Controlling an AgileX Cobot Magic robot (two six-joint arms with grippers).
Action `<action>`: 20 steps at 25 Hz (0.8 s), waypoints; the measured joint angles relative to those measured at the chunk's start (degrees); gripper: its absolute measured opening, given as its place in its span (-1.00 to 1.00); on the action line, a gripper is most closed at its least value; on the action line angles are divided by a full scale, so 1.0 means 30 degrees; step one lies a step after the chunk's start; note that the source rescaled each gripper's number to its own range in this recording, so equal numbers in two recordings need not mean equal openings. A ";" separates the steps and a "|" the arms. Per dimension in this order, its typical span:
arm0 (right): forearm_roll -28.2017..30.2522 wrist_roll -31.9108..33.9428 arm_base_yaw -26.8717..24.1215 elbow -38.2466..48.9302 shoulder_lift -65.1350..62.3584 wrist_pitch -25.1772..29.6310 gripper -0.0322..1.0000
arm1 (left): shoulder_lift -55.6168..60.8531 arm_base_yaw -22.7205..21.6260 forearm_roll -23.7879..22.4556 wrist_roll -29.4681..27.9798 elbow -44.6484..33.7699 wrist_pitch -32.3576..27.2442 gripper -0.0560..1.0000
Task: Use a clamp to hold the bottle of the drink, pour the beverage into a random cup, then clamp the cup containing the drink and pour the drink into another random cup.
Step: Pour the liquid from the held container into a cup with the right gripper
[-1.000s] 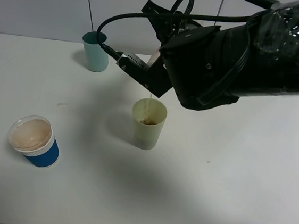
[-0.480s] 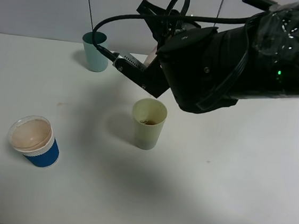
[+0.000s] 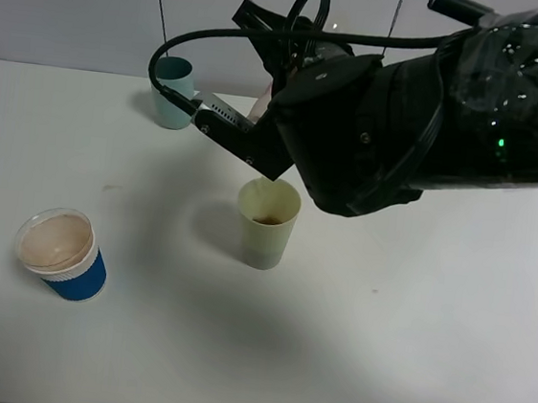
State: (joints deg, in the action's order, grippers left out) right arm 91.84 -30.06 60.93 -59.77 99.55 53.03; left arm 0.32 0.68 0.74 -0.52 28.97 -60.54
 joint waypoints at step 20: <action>0.0130 0.0344 0.0119 0.0000 0.0000 0.0426 -0.93 | 0.0000 0.0000 0.0000 0.0000 0.0000 0.0000 0.76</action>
State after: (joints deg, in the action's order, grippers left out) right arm 92.23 -29.03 61.29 -59.77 99.55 54.30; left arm 0.32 0.68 0.74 -0.52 28.97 -60.54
